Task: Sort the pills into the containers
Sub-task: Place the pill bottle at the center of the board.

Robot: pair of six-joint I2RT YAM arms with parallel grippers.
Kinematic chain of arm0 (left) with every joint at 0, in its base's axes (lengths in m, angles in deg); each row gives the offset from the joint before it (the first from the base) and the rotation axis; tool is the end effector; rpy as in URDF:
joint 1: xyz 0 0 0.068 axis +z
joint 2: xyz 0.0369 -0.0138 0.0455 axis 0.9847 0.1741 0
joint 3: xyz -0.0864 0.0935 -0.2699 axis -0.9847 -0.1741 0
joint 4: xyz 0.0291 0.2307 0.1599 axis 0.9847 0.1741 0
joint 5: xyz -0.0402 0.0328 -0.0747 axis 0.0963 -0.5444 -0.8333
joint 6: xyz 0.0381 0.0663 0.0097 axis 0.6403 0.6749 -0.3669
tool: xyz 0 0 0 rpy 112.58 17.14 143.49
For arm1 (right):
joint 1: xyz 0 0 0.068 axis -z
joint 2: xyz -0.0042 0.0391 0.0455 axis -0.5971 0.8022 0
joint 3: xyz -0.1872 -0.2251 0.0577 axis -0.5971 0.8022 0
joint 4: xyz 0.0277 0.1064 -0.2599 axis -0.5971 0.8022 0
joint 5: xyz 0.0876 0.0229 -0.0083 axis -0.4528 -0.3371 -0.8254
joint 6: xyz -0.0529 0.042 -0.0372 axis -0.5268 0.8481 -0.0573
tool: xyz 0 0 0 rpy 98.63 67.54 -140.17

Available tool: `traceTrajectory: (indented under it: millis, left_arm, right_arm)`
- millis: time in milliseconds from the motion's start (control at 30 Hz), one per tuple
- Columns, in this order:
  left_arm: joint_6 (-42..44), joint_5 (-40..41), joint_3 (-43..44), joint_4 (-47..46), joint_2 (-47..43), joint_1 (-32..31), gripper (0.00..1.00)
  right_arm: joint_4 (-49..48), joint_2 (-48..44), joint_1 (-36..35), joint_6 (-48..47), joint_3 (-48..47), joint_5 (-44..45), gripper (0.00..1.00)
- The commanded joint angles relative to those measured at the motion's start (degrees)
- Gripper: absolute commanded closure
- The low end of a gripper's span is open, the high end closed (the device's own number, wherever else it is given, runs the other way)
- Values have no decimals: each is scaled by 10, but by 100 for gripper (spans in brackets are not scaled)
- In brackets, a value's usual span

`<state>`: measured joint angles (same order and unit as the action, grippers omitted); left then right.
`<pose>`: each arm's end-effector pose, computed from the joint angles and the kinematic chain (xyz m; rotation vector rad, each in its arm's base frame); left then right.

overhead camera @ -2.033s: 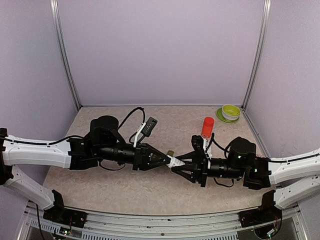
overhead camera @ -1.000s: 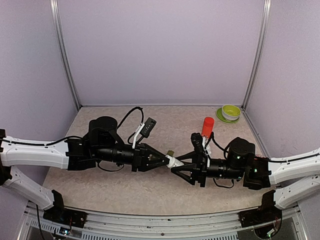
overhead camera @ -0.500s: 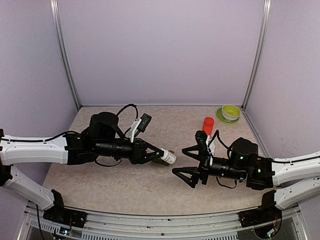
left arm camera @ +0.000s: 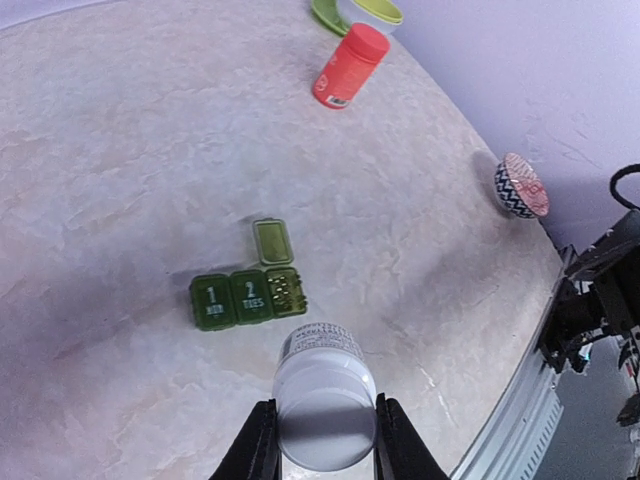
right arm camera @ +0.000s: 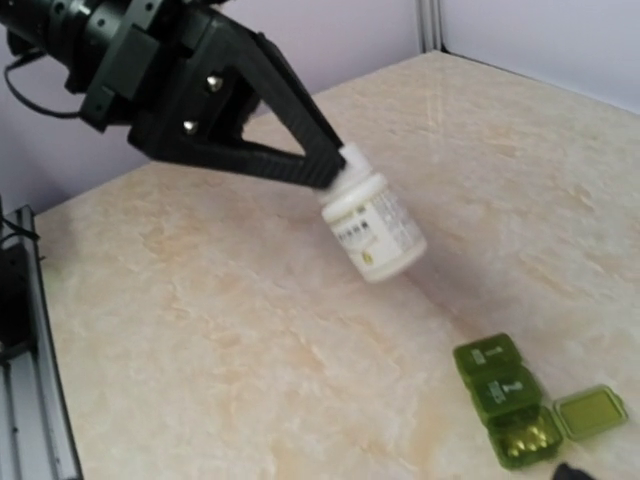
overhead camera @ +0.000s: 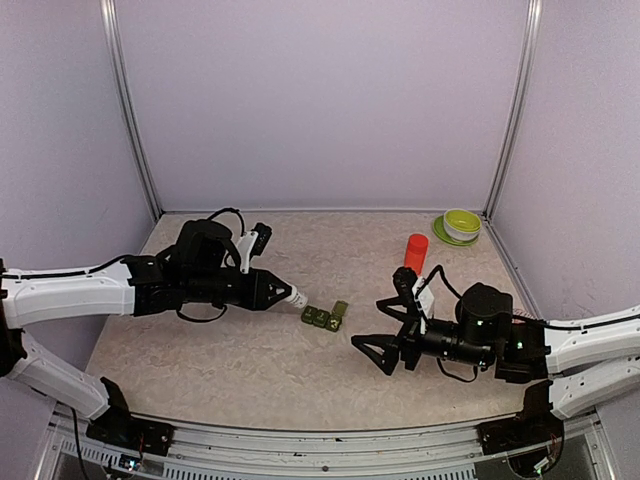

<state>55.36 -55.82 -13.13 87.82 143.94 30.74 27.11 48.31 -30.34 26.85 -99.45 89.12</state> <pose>0.2114 -0.2580 0.2617 0.5201 2.1932 -0.8939 0.1096 0.2436 0.2431 -0.7538 1.6921 0.9511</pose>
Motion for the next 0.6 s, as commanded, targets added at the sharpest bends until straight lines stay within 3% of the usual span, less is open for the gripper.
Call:
traceTrajectory:
  millis: [0, 233, 400, 467, 533, 567]
  left_arm:
    - [16, 62, 10, 49, 4, 15, 96]
    - [24, 111, 15, 86, 30, 47, 96]
    - [44, 241, 56, 166, 64, 57, 96]
    - [62, 196, 63, 157, 69, 70, 96]
    - [74, 63, 34, 86, 47, 97, 96]
    - [63, 33, 19, 62, 38, 111, 96]
  right_arm:
    - [6, -8, 1, 14, 15, 17, 0]
    - [-2, -12, 1, 27, 33, 19, 0]
    - [-7, -17, 1, 35, 44, 19, 0]
    - [-13, -14, 1, 35, 48, 19, 0]
    - [-17, -9, 1, 36, 48, 16, 0]
    - [-19, -7, 1, 36, 48, 15, 0]
